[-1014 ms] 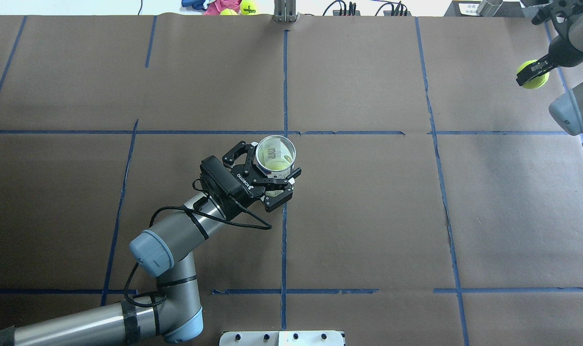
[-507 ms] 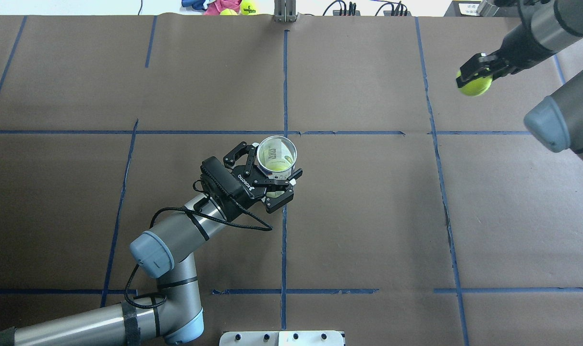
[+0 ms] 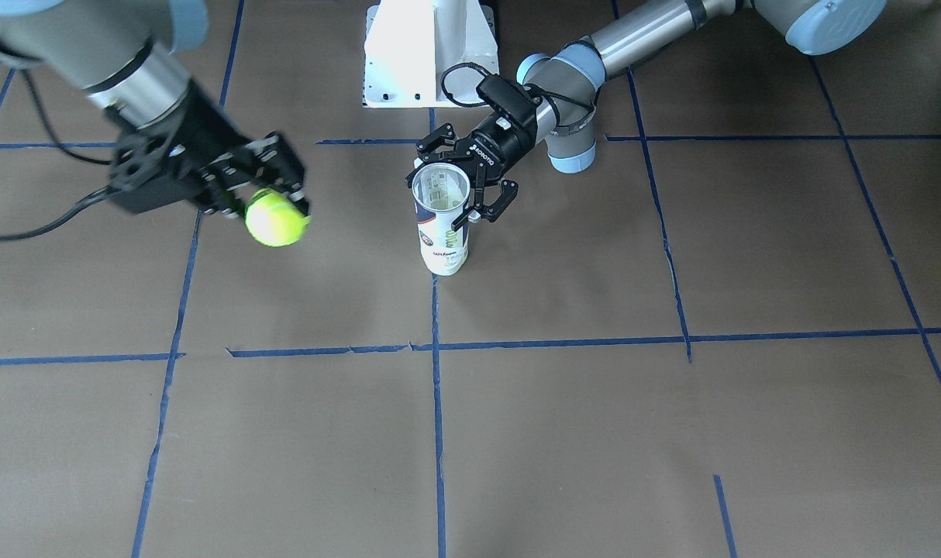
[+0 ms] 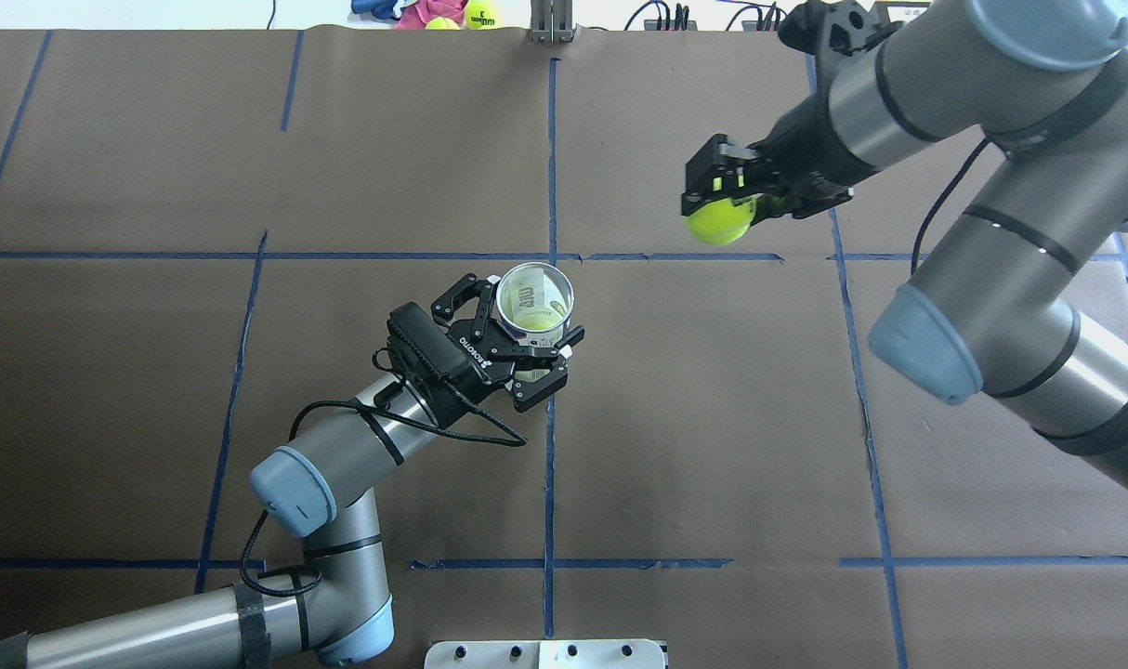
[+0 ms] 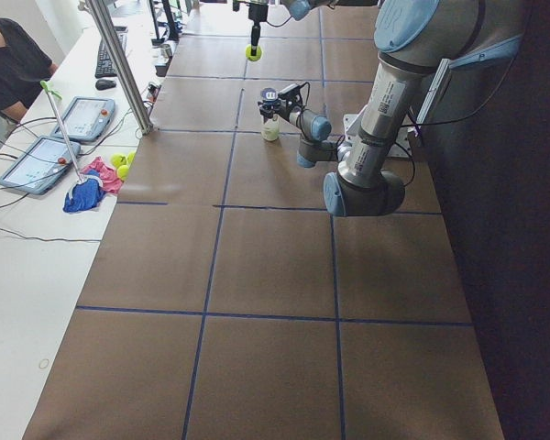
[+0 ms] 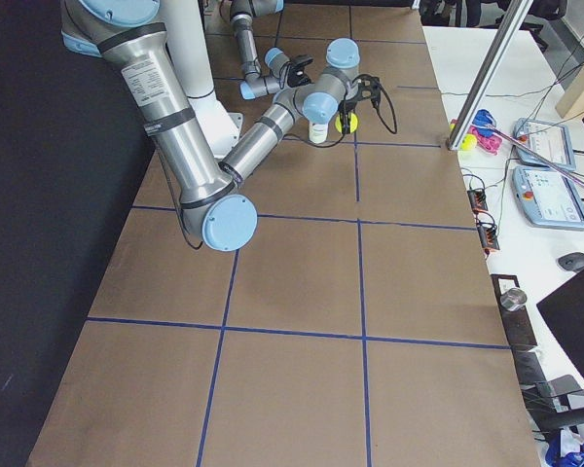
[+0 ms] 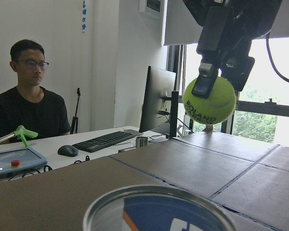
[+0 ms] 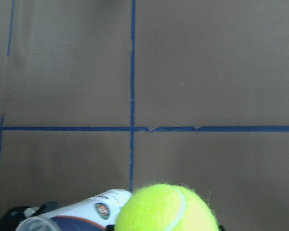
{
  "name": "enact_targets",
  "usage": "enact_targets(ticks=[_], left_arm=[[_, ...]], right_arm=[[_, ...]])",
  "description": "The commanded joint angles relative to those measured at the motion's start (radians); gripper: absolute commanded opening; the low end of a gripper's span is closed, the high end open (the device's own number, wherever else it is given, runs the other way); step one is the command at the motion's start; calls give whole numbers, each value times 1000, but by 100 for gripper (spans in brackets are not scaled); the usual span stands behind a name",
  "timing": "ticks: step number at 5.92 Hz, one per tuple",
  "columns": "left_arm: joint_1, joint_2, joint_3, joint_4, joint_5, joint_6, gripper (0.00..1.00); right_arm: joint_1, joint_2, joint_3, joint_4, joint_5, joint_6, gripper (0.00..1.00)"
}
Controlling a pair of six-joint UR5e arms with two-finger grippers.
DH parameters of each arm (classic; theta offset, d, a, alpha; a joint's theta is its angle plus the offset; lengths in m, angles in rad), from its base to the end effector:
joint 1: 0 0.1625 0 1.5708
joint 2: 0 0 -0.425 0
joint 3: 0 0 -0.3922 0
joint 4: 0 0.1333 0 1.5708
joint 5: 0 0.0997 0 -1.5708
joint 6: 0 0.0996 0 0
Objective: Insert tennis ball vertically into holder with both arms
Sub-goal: 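Carry the second ball with the right gripper over the can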
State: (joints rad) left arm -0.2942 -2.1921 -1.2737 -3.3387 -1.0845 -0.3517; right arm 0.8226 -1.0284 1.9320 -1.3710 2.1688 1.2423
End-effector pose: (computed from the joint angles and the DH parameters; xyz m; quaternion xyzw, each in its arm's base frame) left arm 0.5660 -0.3594 0.2528 0.6644 0.5280 0.0305 0.5281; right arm -0.3383 -0.4780 0.1665 0.0622 -0.5567 0.0493 0.8269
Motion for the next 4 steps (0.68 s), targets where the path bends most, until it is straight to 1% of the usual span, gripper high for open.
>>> enact_targets(ticks=[1,2,3,4], left_arm=[[-2,0,0,-1,0,0,99],[-2,0,-1,-1,0,0,99],[-2,0,-1,-1,0,0,99],[-2,0,-1,-1,0,0,99]], right_arm=[[-106,109,15,-34,-90,156,0],[-164,135,15,-58,-151,172,0],[-198,161,1,-68,-194,174,1],[-209,191,-17,-98,-213,174,2]])
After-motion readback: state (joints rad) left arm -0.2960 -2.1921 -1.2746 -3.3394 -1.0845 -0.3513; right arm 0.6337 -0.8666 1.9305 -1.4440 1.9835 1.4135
